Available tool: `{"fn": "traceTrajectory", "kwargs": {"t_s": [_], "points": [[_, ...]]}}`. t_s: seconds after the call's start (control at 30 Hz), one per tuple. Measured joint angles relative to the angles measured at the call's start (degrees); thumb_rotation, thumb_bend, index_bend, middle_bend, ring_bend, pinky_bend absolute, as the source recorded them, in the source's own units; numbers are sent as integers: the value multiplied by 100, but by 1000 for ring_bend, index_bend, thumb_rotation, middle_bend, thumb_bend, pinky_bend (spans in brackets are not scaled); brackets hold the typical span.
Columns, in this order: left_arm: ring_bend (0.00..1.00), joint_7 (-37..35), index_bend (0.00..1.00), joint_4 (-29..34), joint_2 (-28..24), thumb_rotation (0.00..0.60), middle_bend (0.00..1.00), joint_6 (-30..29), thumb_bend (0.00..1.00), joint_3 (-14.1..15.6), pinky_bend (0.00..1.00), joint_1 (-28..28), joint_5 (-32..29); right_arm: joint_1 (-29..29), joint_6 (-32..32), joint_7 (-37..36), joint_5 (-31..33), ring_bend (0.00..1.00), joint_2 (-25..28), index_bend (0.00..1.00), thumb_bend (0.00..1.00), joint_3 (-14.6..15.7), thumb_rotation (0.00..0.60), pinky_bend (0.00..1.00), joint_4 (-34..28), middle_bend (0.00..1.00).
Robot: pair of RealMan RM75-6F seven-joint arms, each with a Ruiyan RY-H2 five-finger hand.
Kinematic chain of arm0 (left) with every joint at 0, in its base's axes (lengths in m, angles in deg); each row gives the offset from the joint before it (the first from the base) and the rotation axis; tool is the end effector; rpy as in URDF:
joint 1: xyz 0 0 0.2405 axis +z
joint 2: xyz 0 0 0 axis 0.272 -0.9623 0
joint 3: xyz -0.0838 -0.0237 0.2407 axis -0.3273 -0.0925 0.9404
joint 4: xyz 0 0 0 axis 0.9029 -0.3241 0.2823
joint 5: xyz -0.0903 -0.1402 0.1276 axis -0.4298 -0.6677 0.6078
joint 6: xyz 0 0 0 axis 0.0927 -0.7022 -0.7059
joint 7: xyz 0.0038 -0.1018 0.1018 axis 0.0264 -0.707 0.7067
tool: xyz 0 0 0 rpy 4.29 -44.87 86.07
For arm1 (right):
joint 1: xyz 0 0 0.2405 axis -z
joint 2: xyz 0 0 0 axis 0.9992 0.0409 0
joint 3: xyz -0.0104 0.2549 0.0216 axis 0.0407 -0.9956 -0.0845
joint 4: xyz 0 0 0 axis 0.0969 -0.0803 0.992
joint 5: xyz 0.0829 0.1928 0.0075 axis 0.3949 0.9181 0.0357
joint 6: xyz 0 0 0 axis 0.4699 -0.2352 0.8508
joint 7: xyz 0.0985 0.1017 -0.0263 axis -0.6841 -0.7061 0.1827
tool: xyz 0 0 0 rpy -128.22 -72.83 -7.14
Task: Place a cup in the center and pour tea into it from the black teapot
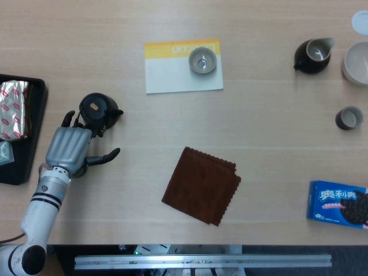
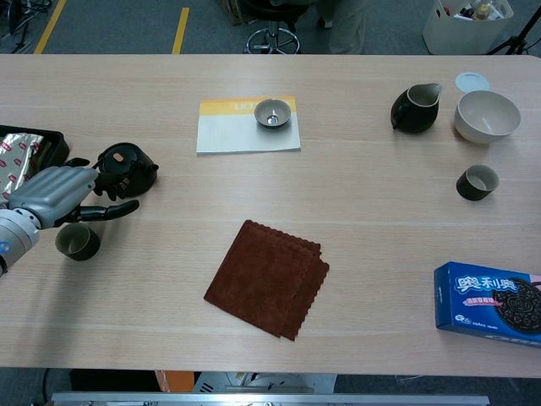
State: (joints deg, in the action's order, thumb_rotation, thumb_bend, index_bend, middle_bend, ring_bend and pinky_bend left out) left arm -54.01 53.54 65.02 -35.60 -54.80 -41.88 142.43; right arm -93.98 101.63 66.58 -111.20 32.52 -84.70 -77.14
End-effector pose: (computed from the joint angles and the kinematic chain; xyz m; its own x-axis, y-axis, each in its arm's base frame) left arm -0.2530 0.2388 -0.0124 0.4649 0.4482 0.7636 0.8796 -0.1359 -0.4558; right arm -0.2940 -0.1740 0.1799 0.3006 -0.1755 0.9375 -0.9531 -0.0182 0.3022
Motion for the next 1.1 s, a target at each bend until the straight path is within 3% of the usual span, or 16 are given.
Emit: {"fn": "traceTrajectory", "kwargs": {"t_s": [0.3, 1.1], "points": [[437, -119, 495, -269, 155, 60, 550, 87, 131, -64, 0, -16, 103, -18, -44, 16, 78, 13, -8, 178, 261, -32, 600, 22, 12, 124], [565, -286, 681, -567, 274, 65, 717, 225, 131, -311, 0, -125, 220, 2, -31, 59, 236, 13, -24, 179, 261, -106, 600, 22, 10, 124]]}}
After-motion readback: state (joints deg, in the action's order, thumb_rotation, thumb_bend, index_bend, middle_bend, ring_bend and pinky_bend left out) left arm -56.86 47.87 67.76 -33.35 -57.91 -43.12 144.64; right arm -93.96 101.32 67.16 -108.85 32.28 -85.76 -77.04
